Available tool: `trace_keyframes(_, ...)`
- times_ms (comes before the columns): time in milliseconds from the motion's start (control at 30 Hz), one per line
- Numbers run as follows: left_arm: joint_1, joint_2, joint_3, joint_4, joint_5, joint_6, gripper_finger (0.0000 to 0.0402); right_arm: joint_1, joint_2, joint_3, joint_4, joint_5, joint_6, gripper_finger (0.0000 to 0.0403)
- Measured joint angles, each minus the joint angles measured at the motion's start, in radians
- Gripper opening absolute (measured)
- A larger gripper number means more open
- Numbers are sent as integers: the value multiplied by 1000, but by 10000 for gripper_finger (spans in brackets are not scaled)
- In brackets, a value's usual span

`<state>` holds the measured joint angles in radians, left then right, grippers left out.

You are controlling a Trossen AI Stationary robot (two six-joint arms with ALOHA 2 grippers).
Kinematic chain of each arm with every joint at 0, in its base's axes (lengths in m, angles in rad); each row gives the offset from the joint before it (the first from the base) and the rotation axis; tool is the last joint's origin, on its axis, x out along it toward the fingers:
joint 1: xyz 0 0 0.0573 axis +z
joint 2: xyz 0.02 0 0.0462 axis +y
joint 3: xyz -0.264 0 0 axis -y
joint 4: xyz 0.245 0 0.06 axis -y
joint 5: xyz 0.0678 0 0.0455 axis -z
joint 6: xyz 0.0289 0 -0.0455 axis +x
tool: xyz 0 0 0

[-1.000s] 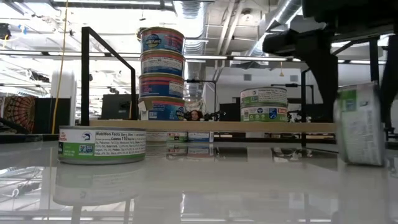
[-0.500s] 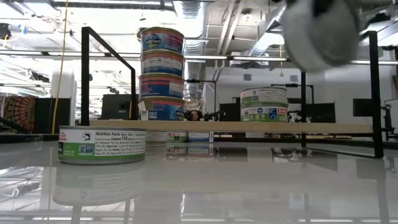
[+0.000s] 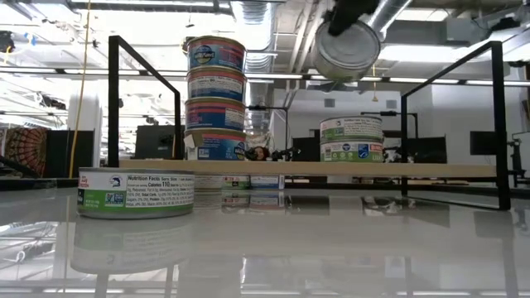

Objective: Stack canned seafood by type on shelf
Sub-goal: Stack the green tuna can on top of the green tuna can on the shelf

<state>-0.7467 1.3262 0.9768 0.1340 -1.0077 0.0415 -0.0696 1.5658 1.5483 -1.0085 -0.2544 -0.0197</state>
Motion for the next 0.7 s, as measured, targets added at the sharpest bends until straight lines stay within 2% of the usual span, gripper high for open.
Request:
trace_keyframes(167,0,0,0,-43,-15,-27,361,-158,21,-74,27,-199,-39,160)
trace_keyframes(300,0,0,0,-74,-47,-51,361,-236,27,-134,86,-284,-41,161)
trace_keyframes(533,0,0,0,-75,-49,-70,361,-254,27,-211,103,-381,-34,161)
trace_keyframes(700,0,0,0,-74,-49,-73,361,-231,26,-253,151,-392,-29,161)
